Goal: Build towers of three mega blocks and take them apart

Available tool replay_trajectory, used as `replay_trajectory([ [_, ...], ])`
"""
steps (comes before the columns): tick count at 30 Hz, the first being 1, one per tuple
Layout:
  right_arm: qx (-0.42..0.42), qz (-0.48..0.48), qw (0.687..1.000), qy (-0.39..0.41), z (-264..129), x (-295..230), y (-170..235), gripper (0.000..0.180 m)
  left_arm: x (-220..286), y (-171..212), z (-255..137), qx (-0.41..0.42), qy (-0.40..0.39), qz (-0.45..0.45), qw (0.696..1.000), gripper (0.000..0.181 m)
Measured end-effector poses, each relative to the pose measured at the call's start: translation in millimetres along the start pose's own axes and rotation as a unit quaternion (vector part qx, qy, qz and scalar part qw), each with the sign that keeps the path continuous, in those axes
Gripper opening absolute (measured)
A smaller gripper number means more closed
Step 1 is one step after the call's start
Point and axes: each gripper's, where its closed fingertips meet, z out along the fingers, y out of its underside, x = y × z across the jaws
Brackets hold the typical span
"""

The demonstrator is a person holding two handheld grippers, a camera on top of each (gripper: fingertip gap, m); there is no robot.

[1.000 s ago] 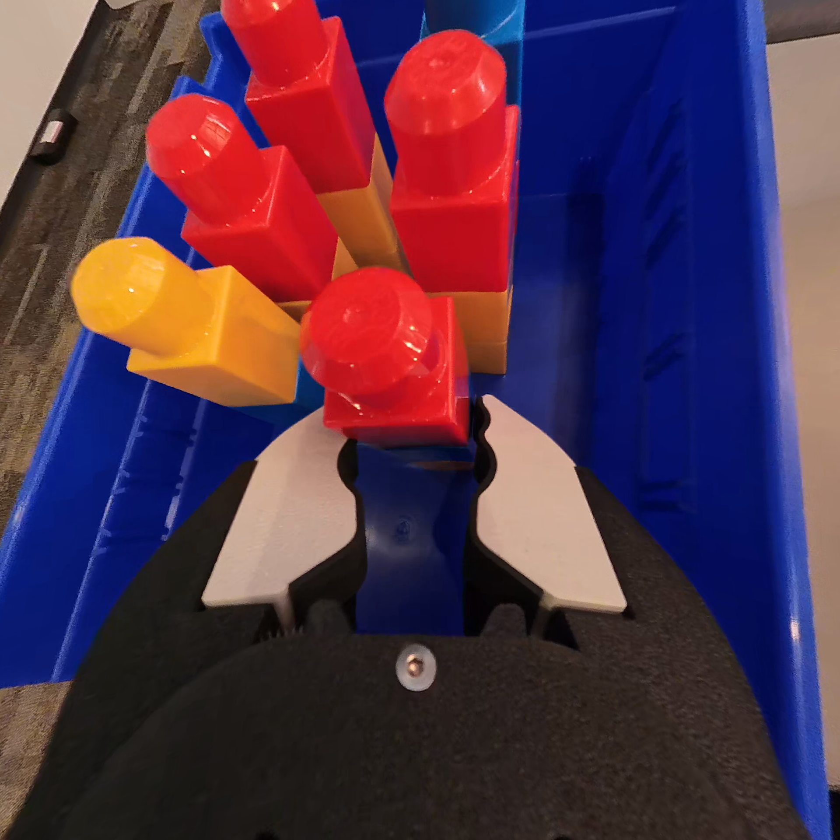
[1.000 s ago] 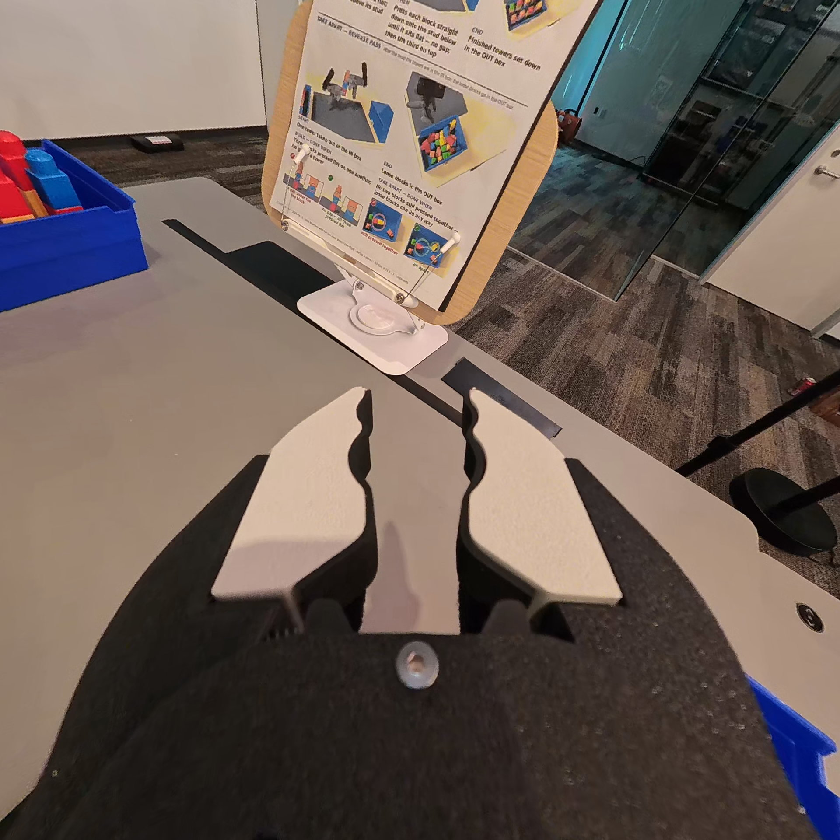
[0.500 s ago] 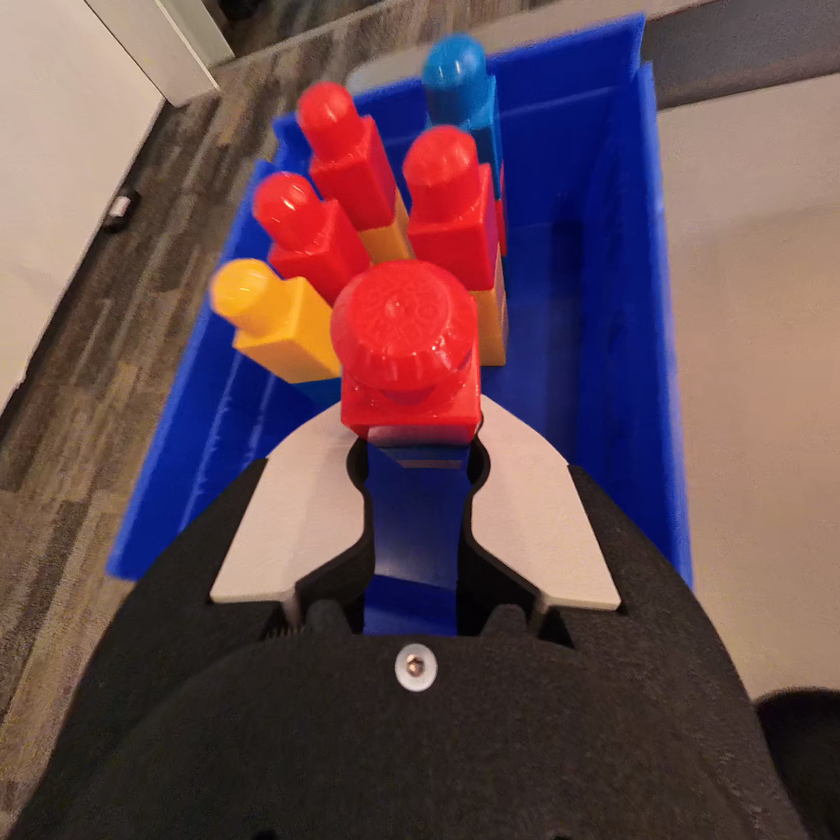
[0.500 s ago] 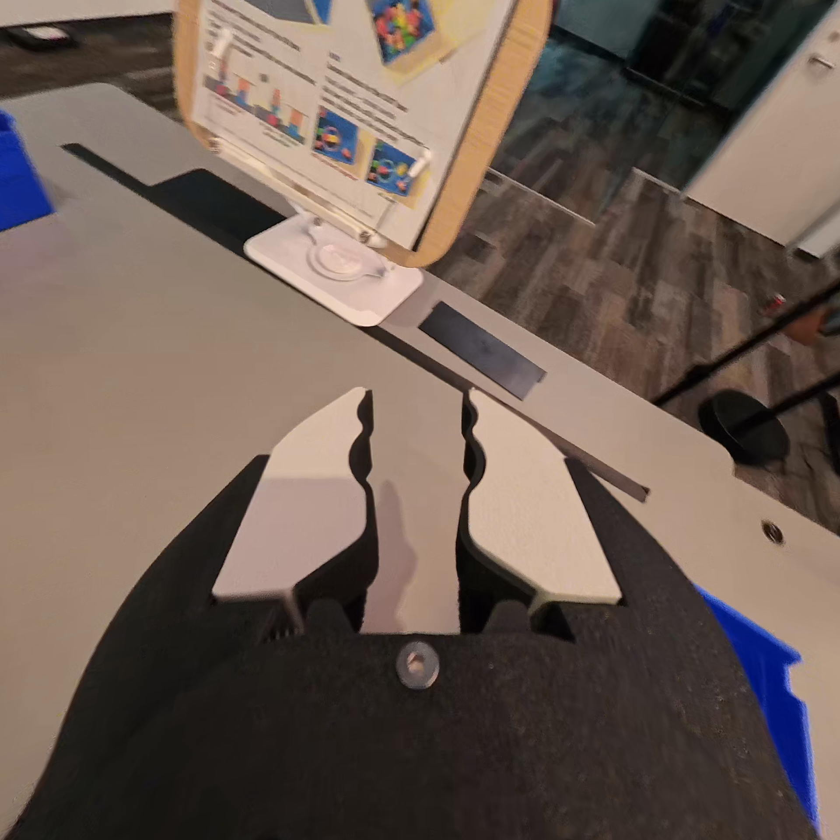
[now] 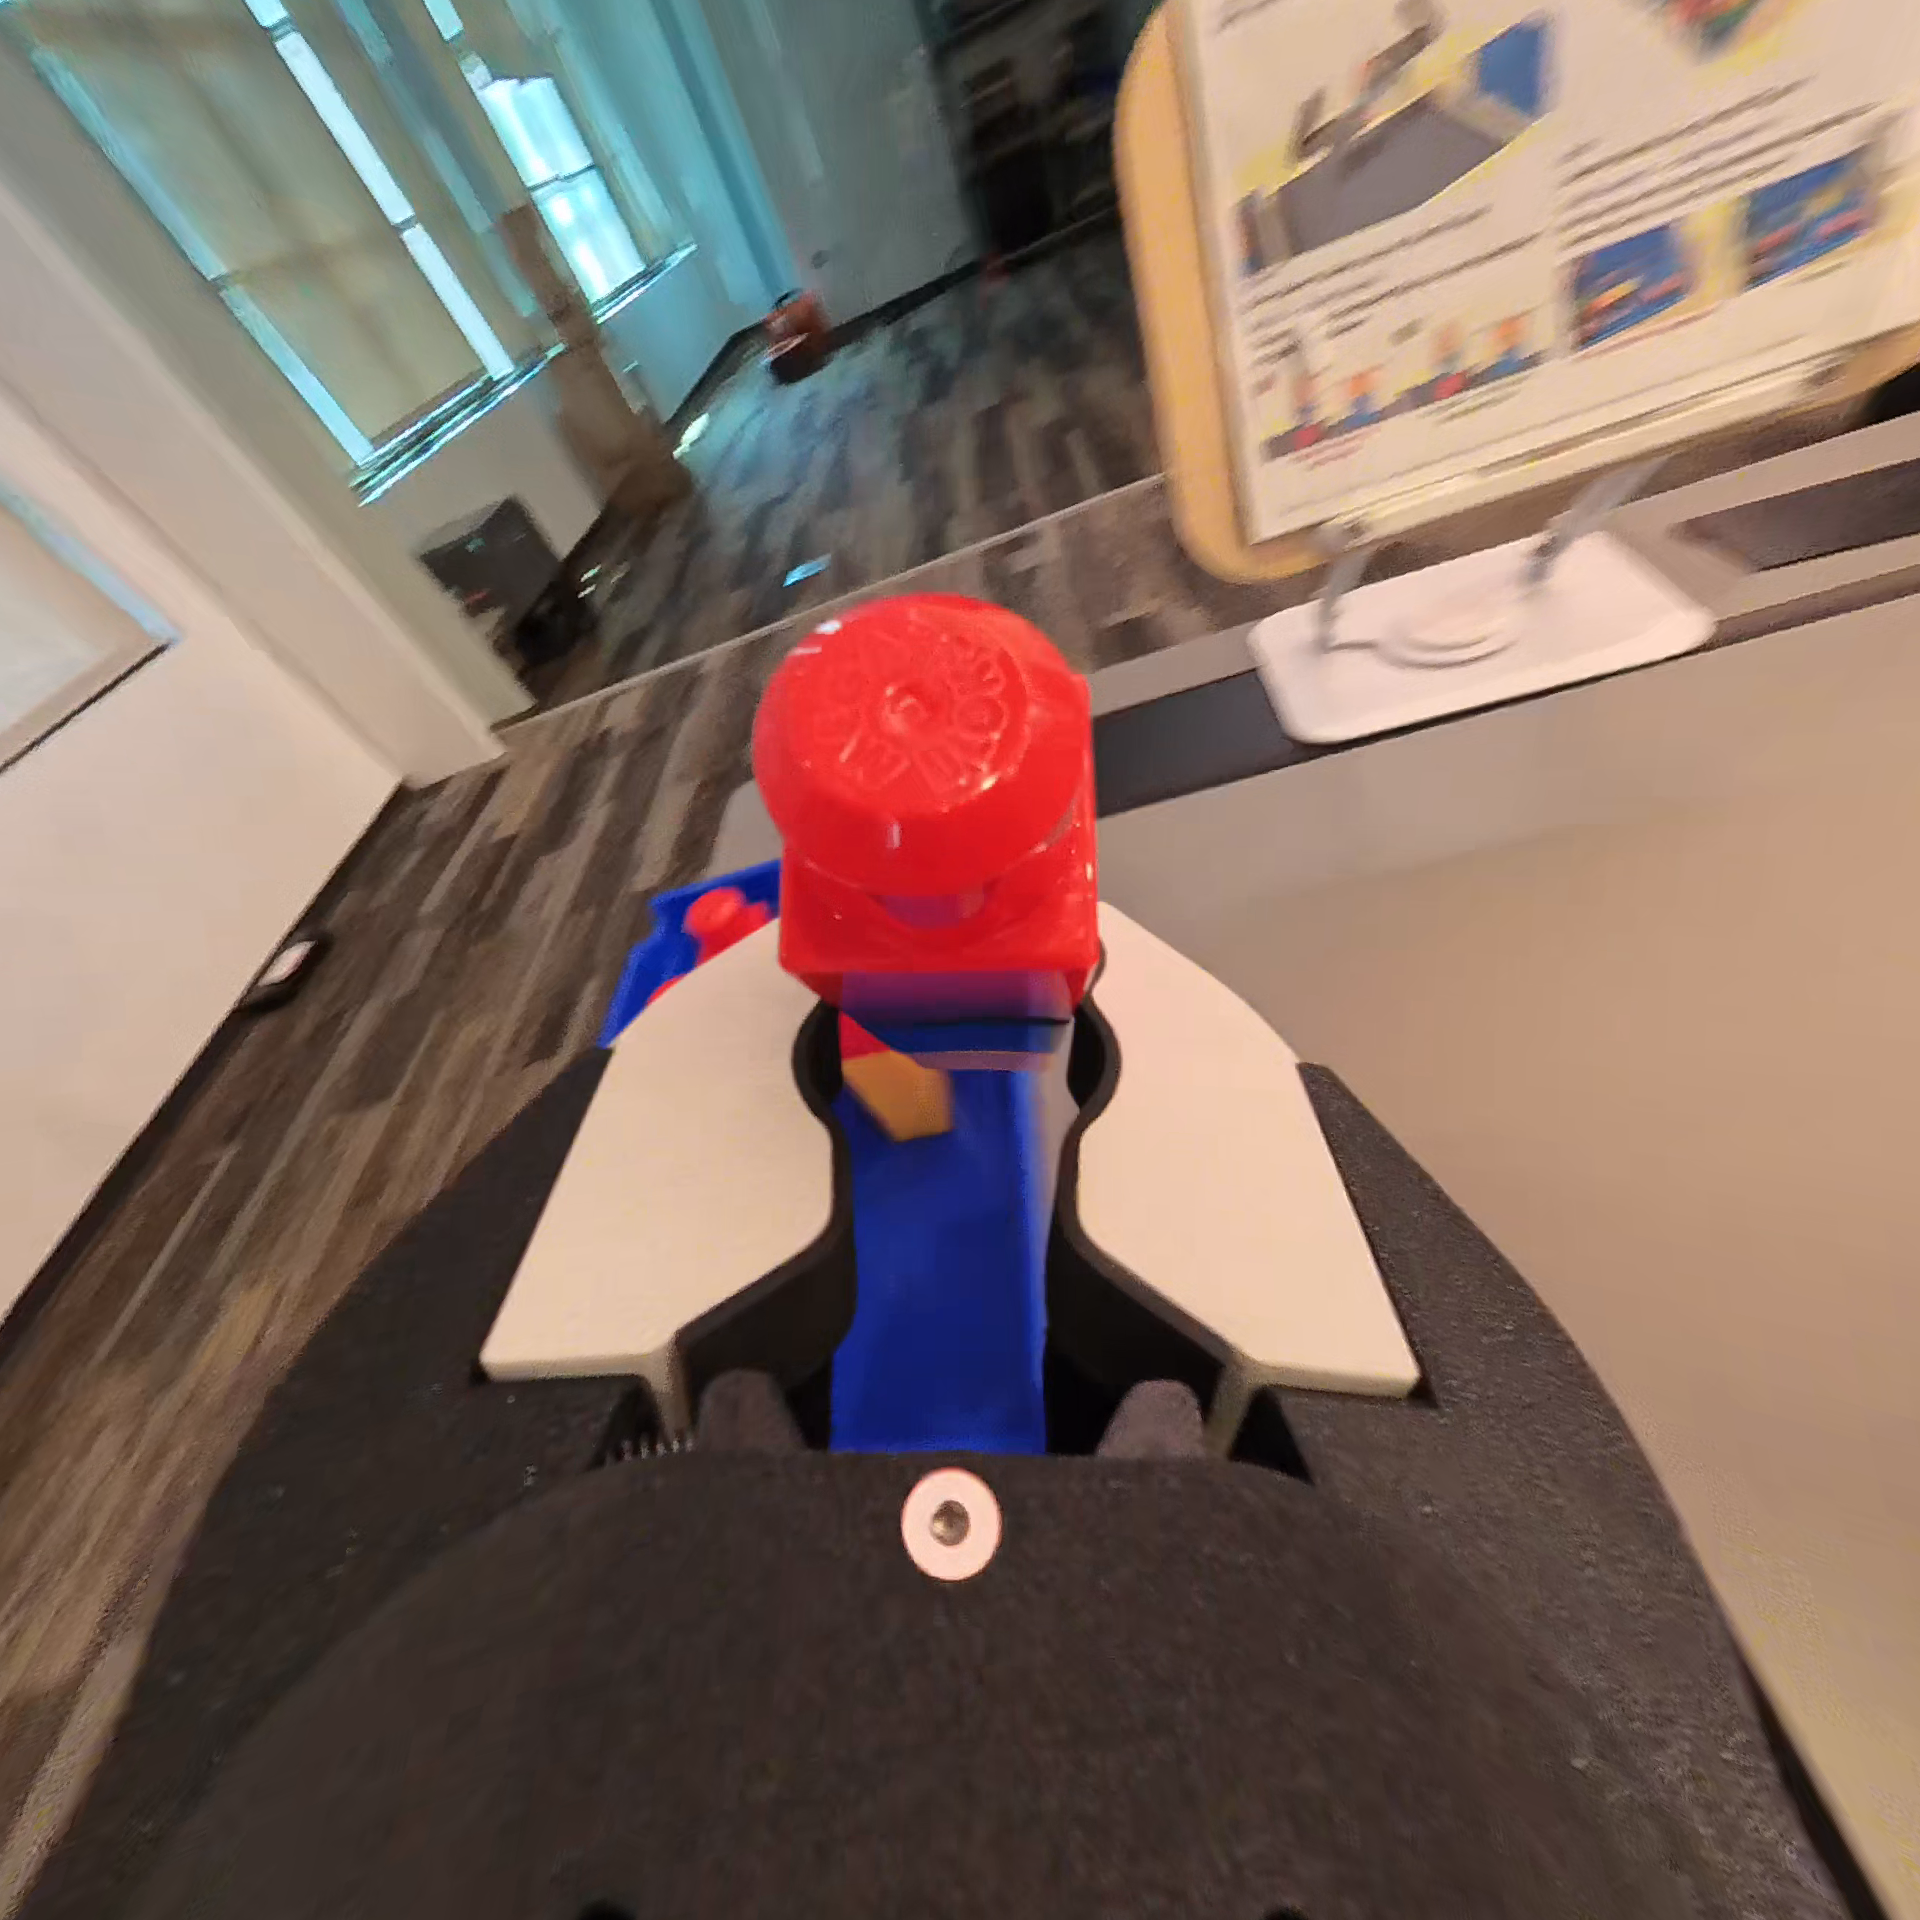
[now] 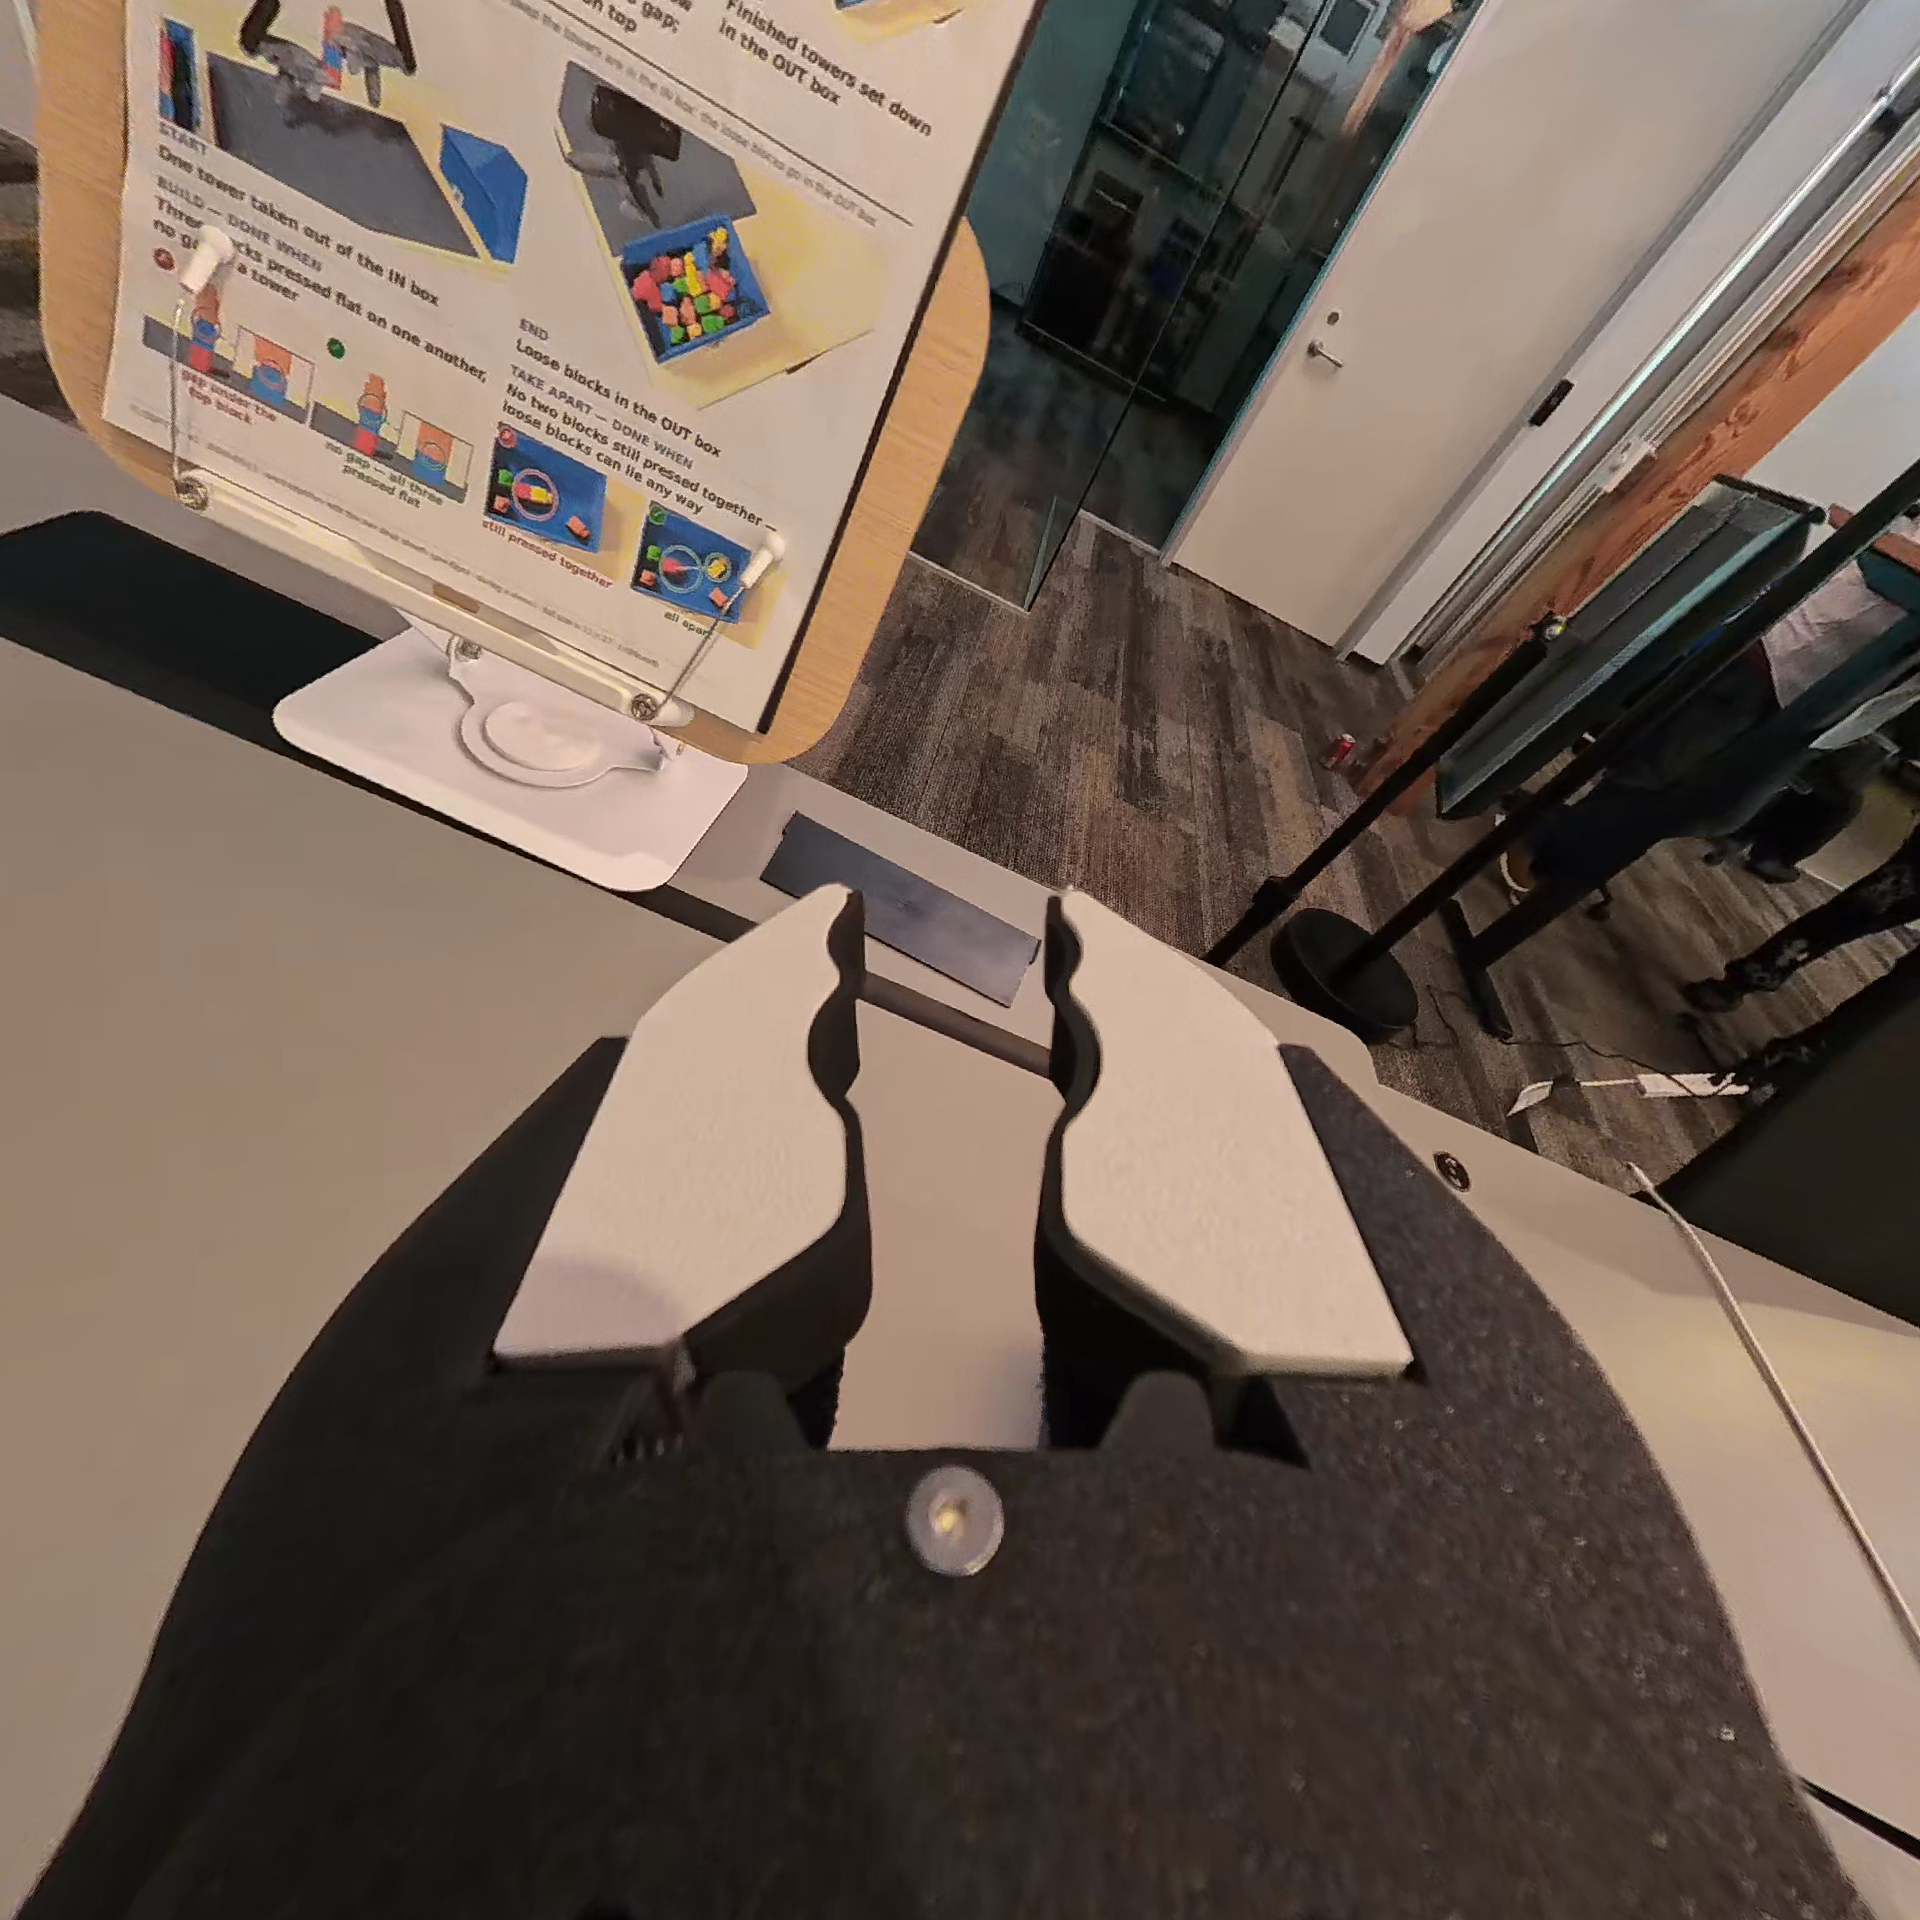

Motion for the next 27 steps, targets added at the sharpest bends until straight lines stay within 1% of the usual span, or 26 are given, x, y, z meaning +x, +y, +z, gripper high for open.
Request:
replay_trajectory([
  [4, -0.008, -0.016, 1.000, 0.000, 2, -8, 0, 0.033, 55, -32, 6, 0.039, 0.120, -0.015, 0.992, 0.040],
  [8, -0.017, -0.034, 0.999, 0.009, 5, -11, 1, 0.033, 113, -59, 14, 0.078, 0.243, -0.023, 0.967, 0.040],
  [11, -0.021, -0.042, 0.999, 0.014, 7, -11, 2, 0.033, 163, -79, 20, 0.092, 0.336, -0.030, 0.937, 0.040],
  [13, -0.028, -0.046, 0.998, 0.011, 10, -14, 4, 0.033, 198, -95, 19, 0.103, 0.407, -0.036, 0.907, 0.040],
  [15, -0.027, -0.048, 0.998, -0.017, 14, -23, 5, 0.035, 229, -110, 17, 0.112, 0.471, -0.042, 0.874, 0.040],
  [16, -0.017, -0.046, 0.997, -0.056, 16, -33, 4, 0.036, 242, -116, 16, 0.109, 0.500, -0.043, 0.858, 0.040],
  [17, -0.001, -0.038, 0.992, -0.120, 16, -50, 2, 0.038, 254, -122, 15, 0.107, 0.528, -0.045, 0.842, 0.040],
  [18, 0.020, -0.024, 0.978, -0.204, 11, -71, -2, 0.040, 264, -129, 14, 0.107, 0.552, -0.050, 0.826, 0.040],
  [19, 0.039, -0.010, 0.958, -0.286, 1, -90, -6, 0.040, 272, -135, 13, 0.107, 0.572, -0.056, 0.811, 0.040],
  [20, 0.054, 0.001, 0.935, -0.350, -10, -103, -10, 0.040, 278, -139, 13, 0.105, 0.588, -0.058, 0.800, 0.040],
  [21, 0.068, 0.008, 0.916, -0.395, -21, -111, -14, 0.041, 283, -141, 13, 0.103, 0.599, -0.058, 0.792, 0.040],
  [23, 0.098, 0.010, 0.888, -0.449, -39, -119, -22, 0.043, 286, -143, 18, 0.109, 0.604, -0.066, 0.787, 0.040],
  [24, 0.114, 0.007, 0.874, -0.473, -49, -123, -26, 0.043, 286, -142, 18, 0.115, 0.611, -0.075, 0.779, 0.040],
  [26, 0.139, 0.003, 0.834, -0.535, -72, -136, -31, 0.042, 287, -139, 16, 0.114, 0.637, -0.097, 0.756, 0.040],
  [27, 0.141, 0.000, 0.819, -0.557, -79, -142, -31, 0.045, 287, -136, 16, 0.103, 0.652, -0.103, 0.744, 0.040],
])
